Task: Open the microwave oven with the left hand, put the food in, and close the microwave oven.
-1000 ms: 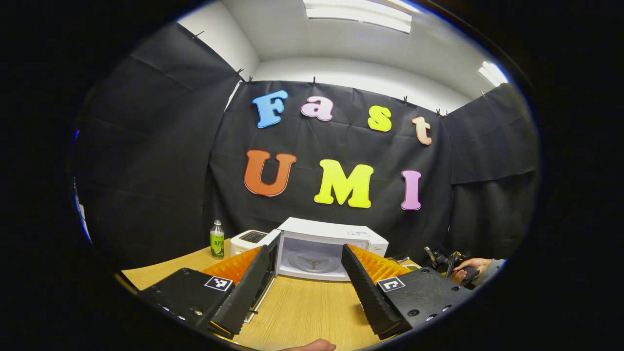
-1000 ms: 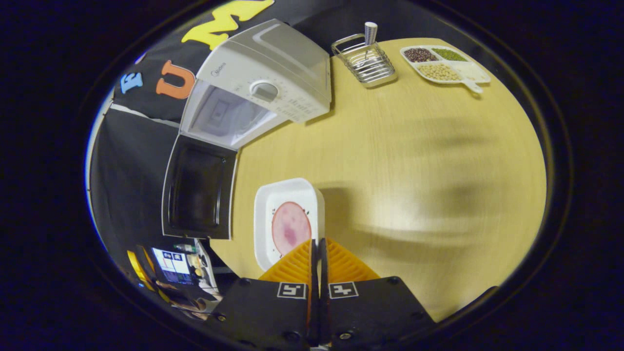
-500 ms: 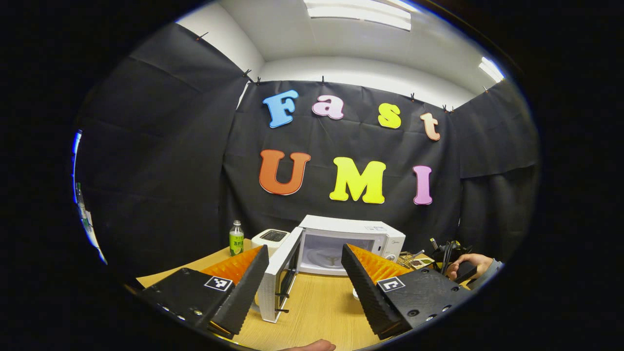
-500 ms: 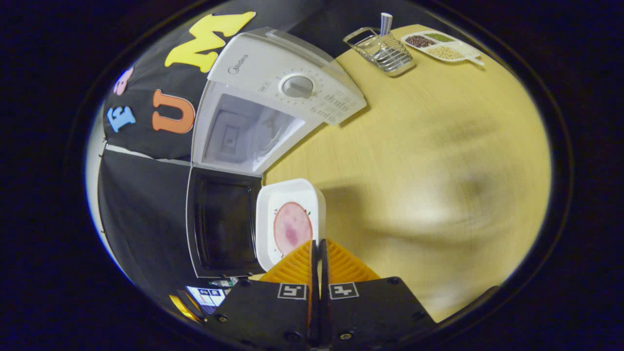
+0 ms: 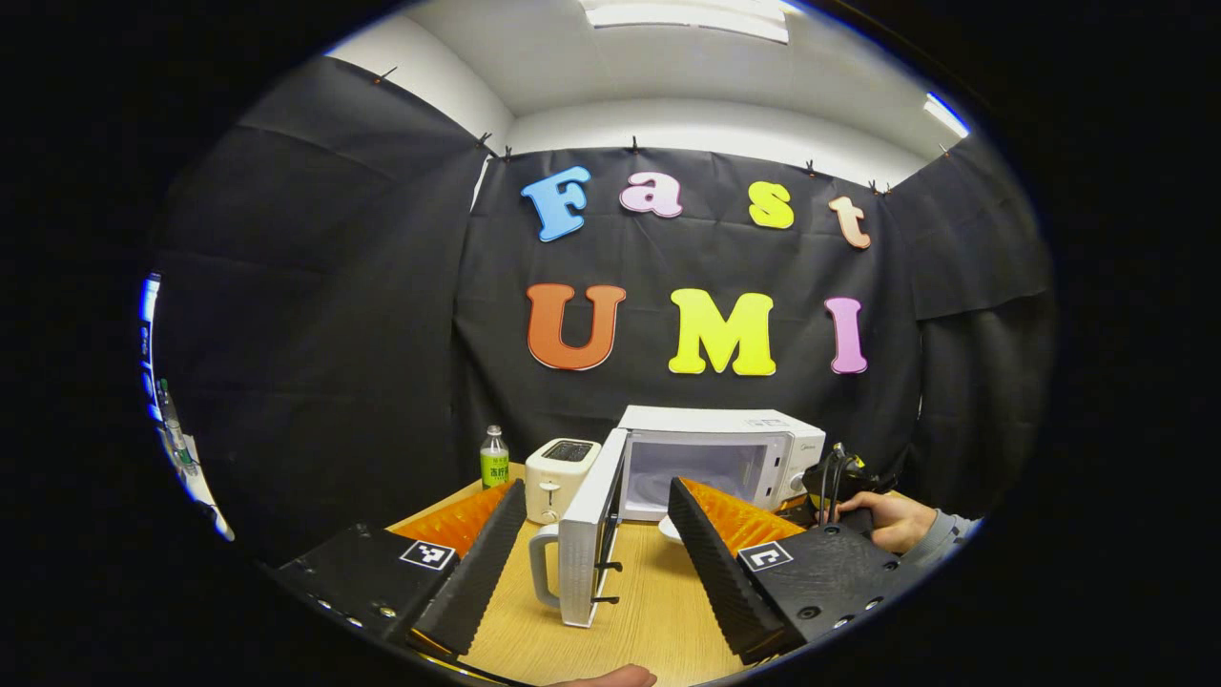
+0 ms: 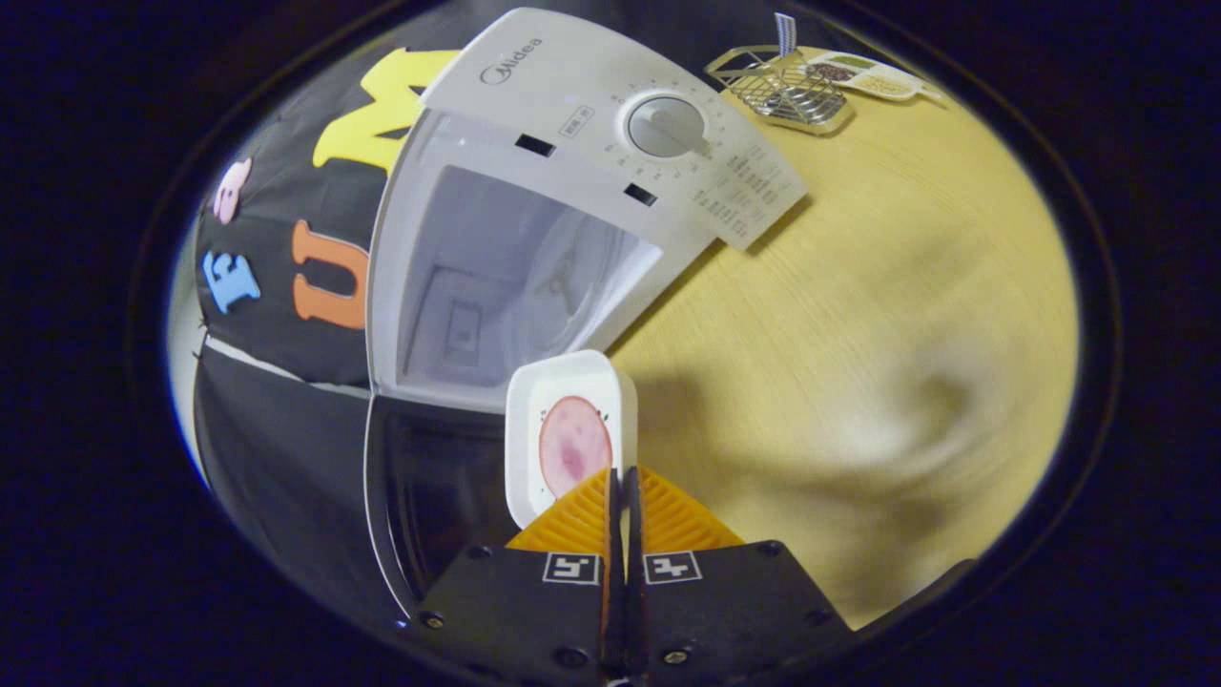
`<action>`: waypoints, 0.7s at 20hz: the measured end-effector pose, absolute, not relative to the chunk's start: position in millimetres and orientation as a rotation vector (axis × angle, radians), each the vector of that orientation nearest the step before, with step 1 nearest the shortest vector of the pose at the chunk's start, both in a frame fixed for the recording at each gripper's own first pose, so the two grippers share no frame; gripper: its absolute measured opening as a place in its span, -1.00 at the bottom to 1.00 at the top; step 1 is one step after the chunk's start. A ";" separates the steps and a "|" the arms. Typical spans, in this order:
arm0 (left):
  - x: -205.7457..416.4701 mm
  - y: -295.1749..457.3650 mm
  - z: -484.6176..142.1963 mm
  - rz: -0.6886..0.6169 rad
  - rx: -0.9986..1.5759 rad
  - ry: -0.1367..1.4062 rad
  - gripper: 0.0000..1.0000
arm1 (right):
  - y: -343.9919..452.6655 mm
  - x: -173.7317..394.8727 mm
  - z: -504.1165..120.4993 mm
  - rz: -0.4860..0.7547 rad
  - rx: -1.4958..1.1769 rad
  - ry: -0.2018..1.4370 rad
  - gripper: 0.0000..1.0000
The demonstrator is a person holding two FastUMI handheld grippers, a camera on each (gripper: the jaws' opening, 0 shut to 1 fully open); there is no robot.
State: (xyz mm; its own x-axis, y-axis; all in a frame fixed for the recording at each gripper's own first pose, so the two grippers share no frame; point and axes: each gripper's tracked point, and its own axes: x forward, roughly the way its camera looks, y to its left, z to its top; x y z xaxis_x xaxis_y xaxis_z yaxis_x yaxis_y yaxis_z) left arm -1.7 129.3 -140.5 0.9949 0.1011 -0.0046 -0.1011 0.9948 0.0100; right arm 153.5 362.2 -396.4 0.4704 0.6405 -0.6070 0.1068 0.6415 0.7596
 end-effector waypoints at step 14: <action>12.7 161.1 -167.3 0.166 0.068 0.032 0.84 | 431.9 291.5 -389.6 0.133 1.152 0.564 -0.87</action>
